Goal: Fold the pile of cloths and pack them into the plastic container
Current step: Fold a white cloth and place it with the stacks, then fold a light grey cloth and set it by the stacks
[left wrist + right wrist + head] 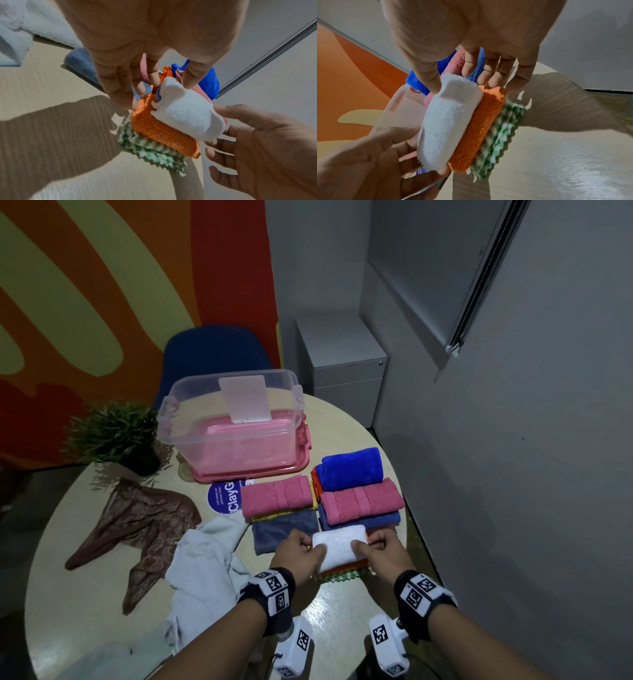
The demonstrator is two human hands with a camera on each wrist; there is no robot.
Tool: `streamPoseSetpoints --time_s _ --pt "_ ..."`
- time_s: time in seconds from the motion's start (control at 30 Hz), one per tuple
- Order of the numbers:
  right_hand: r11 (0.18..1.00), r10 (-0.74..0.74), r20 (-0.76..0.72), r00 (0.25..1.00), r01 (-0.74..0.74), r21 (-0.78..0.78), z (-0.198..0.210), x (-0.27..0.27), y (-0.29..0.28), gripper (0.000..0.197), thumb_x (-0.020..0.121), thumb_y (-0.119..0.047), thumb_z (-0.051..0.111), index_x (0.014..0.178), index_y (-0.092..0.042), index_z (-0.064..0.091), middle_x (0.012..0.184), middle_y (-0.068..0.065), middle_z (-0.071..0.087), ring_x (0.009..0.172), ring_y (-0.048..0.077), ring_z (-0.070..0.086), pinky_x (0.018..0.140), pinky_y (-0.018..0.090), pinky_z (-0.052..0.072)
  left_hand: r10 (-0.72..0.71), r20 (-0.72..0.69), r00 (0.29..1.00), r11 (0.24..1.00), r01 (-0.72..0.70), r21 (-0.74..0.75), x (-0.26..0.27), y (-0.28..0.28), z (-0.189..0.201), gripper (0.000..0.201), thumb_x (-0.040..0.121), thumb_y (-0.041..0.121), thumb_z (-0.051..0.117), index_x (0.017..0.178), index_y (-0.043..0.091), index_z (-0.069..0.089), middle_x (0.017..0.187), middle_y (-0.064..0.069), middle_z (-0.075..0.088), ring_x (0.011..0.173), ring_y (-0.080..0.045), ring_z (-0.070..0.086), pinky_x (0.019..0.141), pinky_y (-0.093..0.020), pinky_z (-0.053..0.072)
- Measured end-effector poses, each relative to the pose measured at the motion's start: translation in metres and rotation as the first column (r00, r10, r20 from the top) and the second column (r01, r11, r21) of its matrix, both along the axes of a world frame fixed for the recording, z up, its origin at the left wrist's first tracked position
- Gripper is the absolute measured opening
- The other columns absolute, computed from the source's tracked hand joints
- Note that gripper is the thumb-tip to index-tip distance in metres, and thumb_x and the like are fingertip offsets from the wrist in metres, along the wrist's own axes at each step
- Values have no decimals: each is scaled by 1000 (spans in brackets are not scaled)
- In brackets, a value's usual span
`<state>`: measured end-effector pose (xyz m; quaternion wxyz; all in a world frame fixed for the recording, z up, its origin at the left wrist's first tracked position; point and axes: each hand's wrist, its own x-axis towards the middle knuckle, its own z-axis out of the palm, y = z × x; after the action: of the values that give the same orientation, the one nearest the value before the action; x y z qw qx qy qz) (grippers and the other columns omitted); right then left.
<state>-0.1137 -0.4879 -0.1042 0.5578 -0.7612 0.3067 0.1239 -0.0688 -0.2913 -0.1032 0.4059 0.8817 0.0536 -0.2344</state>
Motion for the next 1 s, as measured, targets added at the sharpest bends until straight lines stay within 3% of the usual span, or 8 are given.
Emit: streamPoseSetpoints --time_s 0.23,0.33,0.4,0.5,0.6,0.73,0.9,1.0 --pt "1000 0 14 1000 -1 27 6 -1 0 32 84 -33 75 105 -24 53 102 1 64 91 17 64 79 33 52 2 33 999 1000 -1 -6 1 1 1 27 85 44 63 98 22 52 96 -1 63 87 -17 62 82 -35 52" --pt "1000 2 29 1000 -2 25 6 -2 0 35 83 -30 76 109 -25 53 104 0 64 93 16 64 83 34 53 -50 68 996 998 52 -26 -1 4 1 53 77 45 73 119 27 47 118 5 49 103 -14 55 90 -28 47" --pt "1000 -11 51 999 12 -19 5 -3 -1 35 83 -30 75 110 -26 54 106 -1 61 94 16 63 85 37 54 -124 119 985 992 123 15 -5 7 2 77 71 46 79 133 29 36 122 9 36 112 -13 48 94 -27 43" --pt "986 16 131 991 6 -164 10 -3 1 19 85 -29 69 95 -25 54 101 1 60 87 15 61 79 37 55 -191 147 971 981 184 61 -10 15 -2 88 69 50 79 138 31 29 125 11 30 117 -11 44 96 -28 43" --pt "961 127 203 971 -70 -266 26 0 13 16 89 -24 65 81 -21 51 85 2 61 78 13 58 65 28 46 -164 121 979 986 158 56 -11 31 -5 79 72 51 73 136 31 32 130 7 37 116 -12 54 98 -32 49" --pt "948 253 244 936 -189 -256 45 12 46 28 91 -21 64 70 -21 46 67 -4 53 68 13 54 65 26 41 -96 155 983 995 88 54 -9 56 5 45 84 33 70 120 27 44 120 3 47 108 -12 59 94 -28 48" --pt "892 436 266 859 -374 -254 52 23 102 22 92 -23 64 74 -18 52 63 -4 50 61 10 51 63 24 44 -24 170 985 992 2 125 -8 105 12 23 90 27 62 110 28 49 109 7 53 98 -14 57 86 -27 47" --pt "822 556 230 799 -488 -295 47 26 134 23 91 -25 63 73 -16 52 63 -2 49 59 9 48 61 25 42 -30 167 985 983 0 182 -10 152 9 8 90 25 58 98 25 56 103 1 63 91 -16 60 83 -30 50"
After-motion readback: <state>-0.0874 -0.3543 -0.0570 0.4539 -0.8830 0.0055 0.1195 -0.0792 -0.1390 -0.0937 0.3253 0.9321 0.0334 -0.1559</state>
